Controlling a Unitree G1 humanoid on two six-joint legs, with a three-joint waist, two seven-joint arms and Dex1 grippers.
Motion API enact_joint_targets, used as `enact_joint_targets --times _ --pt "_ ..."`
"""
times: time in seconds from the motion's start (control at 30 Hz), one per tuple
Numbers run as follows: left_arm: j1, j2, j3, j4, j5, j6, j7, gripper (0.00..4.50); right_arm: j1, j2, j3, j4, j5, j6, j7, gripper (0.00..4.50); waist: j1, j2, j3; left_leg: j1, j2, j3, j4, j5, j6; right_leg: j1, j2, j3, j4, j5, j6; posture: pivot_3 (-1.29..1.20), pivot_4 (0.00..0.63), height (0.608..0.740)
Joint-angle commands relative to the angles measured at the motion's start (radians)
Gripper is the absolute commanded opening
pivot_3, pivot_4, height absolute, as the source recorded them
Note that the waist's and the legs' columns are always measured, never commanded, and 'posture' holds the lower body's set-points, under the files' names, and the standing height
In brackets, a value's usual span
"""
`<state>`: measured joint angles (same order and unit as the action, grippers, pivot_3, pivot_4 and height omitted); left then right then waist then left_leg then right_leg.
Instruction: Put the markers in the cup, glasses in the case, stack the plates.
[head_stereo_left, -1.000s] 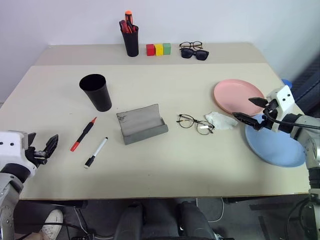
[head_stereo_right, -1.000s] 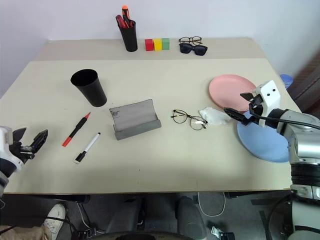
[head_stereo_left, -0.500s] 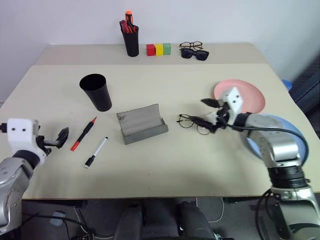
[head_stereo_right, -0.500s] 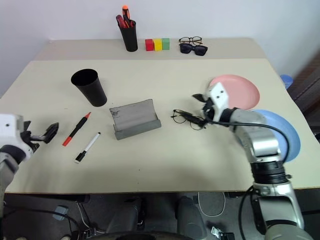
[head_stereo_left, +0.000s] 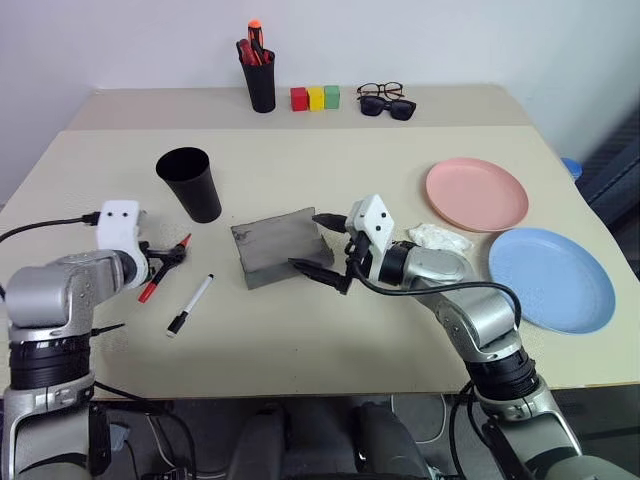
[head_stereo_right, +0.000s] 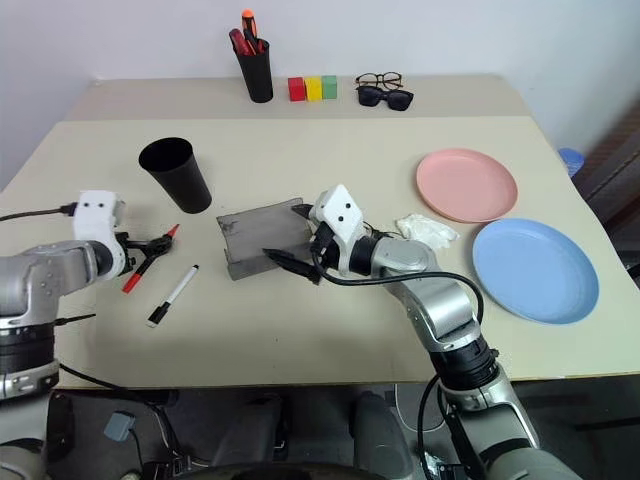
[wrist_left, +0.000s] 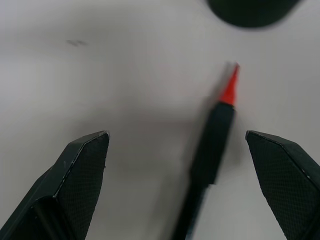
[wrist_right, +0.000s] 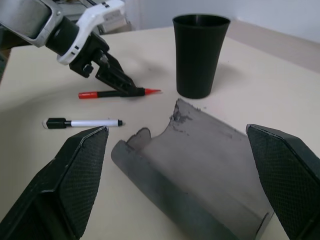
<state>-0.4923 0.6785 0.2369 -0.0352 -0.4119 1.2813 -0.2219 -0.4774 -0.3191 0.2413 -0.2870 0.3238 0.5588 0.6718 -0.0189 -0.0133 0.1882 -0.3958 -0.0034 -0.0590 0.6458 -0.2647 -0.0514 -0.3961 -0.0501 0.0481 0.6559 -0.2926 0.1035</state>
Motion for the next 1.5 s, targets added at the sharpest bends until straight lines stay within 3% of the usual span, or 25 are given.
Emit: enact_joint_targets --times 0.03,0.13,0.3,0.37,0.43,0.57,0.67,0.73,0.87,1.0,1.17,1.4,1.5 --pt "-0.036 0.017 -0.046 0.032 0.031 -0.002 -0.021 4.24 -0.018 0.014 -0.001 -0.037 -0.004 -0.025 -0.006 4.50 -0.001 0.000 0.000 0.000 0.000 0.000 0.000 0.000 0.000 0.000 0.000 0.000 0.000 0.000 0.000 0.00 0.150 0.740" --pt "-0.039 0.028 -0.064 0.060 0.055 -0.016 -0.025 3.26 -0.019 0.016 0.006 -0.032 -0.010 -0.033 -0.004 4.50 -0.002 0.000 0.000 0.000 0.000 0.000 0.000 0.000 0.000 -0.001 0.000 0.000 0.001 0.000 0.000 0.00 0.150 0.740" --pt "-0.025 0.026 -0.043 0.065 0.071 -0.013 -0.014 0.70 -0.021 0.018 0.017 -0.027 -0.016 -0.044 0.001 4.50 -0.003 0.000 0.000 0.001 0.000 0.000 0.000 0.000 0.000 -0.001 0.000 0.001 0.002 0.000 0.000 0.00 0.150 0.740" --pt "-0.015 0.014 -0.015 0.058 0.086 -0.027 0.012 0.05 -0.024 0.017 0.017 -0.021 -0.017 -0.051 0.006 4.50 -0.003 0.000 0.000 0.001 0.000 0.000 0.000 0.000 0.000 -0.001 0.000 0.001 0.002 0.000 0.000 0.00 0.150 0.740" --pt "-0.010 0.003 0.019 0.065 0.108 -0.073 0.047 0.05 -0.029 0.017 0.018 -0.013 -0.019 -0.057 0.012 4.50 -0.004 0.000 0.000 0.001 0.000 0.001 0.000 0.000 0.000 -0.001 0.000 0.001 0.002 0.000 0.000 0.00 0.150 0.740" --pt "0.002 -0.053 0.143 0.055 0.241 -0.648 0.228 0.05 -0.064 0.032 0.007 0.025 -0.020 -0.094 0.019 4.50 0.003 -0.003 0.000 -0.001 0.001 0.000 0.000 0.001 -0.001 -0.003 0.000 0.001 0.003 0.000 -0.001 0.00 0.150 0.740" --pt "-0.101 -0.133 0.234 0.011 0.184 -0.804 0.296 0.05 -0.135 0.113 -0.055 0.098 -0.016 -0.175 -0.053 4.50 0.008 -0.004 -0.001 -0.010 0.002 0.000 0.003 0.002 -0.003 -0.013 -0.001 0.001 0.005 0.001 -0.002 0.00 0.150 0.740" --pt "-0.184 -0.166 0.211 0.004 0.187 -0.915 0.289 0.05 -0.190 0.149 -0.077 0.160 -0.033 -0.217 -0.083 4.50 0.016 -0.005 0.000 -0.014 0.001 -0.001 0.005 0.002 -0.004 -0.016 -0.002 -0.001 0.007 0.001 -0.001 0.00 0.150 0.740" --pt "-0.298 -0.207 0.101 0.095 0.244 -1.057 0.245 0.05 -0.244 0.182 -0.084 0.241 -0.054 -0.271 -0.101 4.50 0.025 -0.006 -0.001 -0.014 -0.003 -0.001 0.005 0.002 -0.004 -0.015 -0.004 -0.002 0.006 0.002 0.000 0.00 0.150 0.740" --pt "-0.379 -0.249 -0.009 0.299 0.326 -1.216 0.211 0.05 -0.252 0.199 -0.066 0.261 -0.065 -0.308 -0.096 4.50 0.018 -0.006 -0.001 -0.014 -0.004 0.001 0.004 0.002 -0.003 -0.015 -0.003 -0.002 0.006 0.002 0.000 0.00 0.150 0.740" --pt "-0.379 -0.282 -0.028 0.459 0.349 -1.360 0.212 0.05 -0.228 0.201 -0.062 0.230 -0.072 -0.305 -0.103 4.50 -0.008 -0.006 -0.001 -0.014 -0.002 0.001 0.004 0.002 -0.003 -0.018 0.000 -0.001 0.009 0.002 0.000 0.00 0.150 0.740" --pt "-0.319 -0.327 -0.035 0.540 0.360 -1.439 0.228 0.05 -0.207 0.193 -0.070 0.198 -0.073 -0.289 -0.112 4.50 -0.022 -0.006 -0.001 -0.014 -0.001 0.001 0.004 0.002 -0.003 -0.018 0.000 -0.001 0.010 0.002 -0.001 0.00 0.150 0.740" --pt "-0.305 -0.339 -0.034 0.528 0.366 -1.447 0.238 1.43 -0.209 0.193 -0.069 0.198 -0.073 -0.286 -0.110 4.50 -0.022 -0.006 -0.001 -0.014 -0.001 0.001 0.004 0.002 -0.003 -0.018 0.000 -0.001 0.010 0.002 -0.001 0.00 0.150 0.740"
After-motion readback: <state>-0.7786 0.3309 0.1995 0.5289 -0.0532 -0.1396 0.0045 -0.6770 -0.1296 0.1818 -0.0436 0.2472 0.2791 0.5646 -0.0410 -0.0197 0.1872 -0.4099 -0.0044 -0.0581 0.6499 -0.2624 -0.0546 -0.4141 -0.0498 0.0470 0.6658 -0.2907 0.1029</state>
